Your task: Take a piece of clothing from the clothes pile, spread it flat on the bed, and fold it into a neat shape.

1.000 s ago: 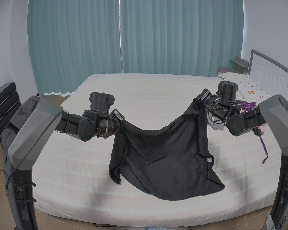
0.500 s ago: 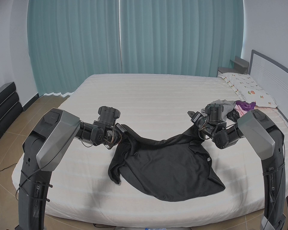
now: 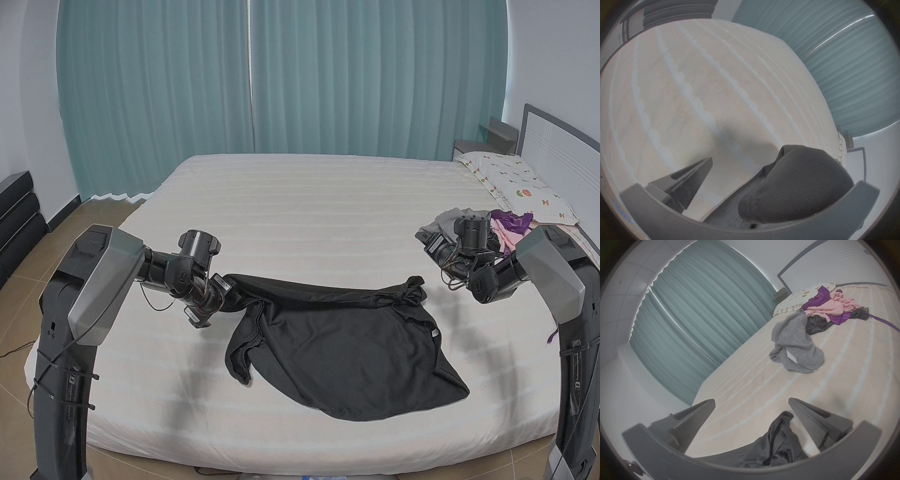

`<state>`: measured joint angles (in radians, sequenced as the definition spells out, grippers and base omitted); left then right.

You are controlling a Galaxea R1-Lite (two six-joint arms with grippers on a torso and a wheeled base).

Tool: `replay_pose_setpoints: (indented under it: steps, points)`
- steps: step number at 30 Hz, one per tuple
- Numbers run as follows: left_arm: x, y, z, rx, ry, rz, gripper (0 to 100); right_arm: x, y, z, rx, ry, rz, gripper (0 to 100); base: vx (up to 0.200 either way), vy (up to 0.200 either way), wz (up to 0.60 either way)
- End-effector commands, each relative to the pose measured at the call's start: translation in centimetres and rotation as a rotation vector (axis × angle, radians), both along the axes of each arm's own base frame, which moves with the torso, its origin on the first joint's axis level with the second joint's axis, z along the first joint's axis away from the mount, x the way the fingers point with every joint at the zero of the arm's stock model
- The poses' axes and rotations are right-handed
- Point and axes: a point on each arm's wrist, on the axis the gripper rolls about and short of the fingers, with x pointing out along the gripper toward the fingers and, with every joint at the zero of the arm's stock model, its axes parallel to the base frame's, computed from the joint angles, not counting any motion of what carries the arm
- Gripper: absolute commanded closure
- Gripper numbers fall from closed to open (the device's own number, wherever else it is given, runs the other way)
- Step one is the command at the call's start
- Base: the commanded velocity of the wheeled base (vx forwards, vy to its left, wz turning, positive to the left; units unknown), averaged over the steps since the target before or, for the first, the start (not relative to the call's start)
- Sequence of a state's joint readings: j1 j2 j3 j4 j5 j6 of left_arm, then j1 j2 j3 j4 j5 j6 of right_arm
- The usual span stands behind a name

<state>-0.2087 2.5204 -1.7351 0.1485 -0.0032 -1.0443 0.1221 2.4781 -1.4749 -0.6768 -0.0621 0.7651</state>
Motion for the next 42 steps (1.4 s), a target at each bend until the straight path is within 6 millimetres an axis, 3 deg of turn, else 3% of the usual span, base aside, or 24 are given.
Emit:
replay_pose_setpoints:
  steps: [1,6,14,24,32,42]
  points:
    - [-0.1,1.8,1.9,-0.026,-0.007,0.019,0,-0.8,-0.5,2.0,0.026,-0.021,0.006,0,0.0,0.0,0.0]
    - [-1.1,2.0,1.2,-0.003,0.101,-0.037,0,-2.2,-0.4,0.8,0.035,0.05,0.06,0,0.0,0.0,0.0]
    - [-3.3,1.8,1.6,-0.064,0.215,-0.144,0,-4.2,0.3,-0.2,0.038,0.129,0.104,0,0.0,0.0,0.0]
    - [-5.5,2.4,4.8,-0.16,0.129,-0.096,0,-6.0,2.9,-1.2,0.048,0.244,0.181,0,0.0,0.0,0.0]
    - [-8.0,2.7,5.7,-0.255,-0.007,0.007,0,-4.2,4.4,-2.7,0.072,0.351,0.175,0,0.0,0.0,0.0]
    - [-8.5,2.9,3.6,-0.318,-0.112,0.135,0,-2.1,4.7,-4.2,0.065,0.422,0.153,0,0.0,0.0,0.0]
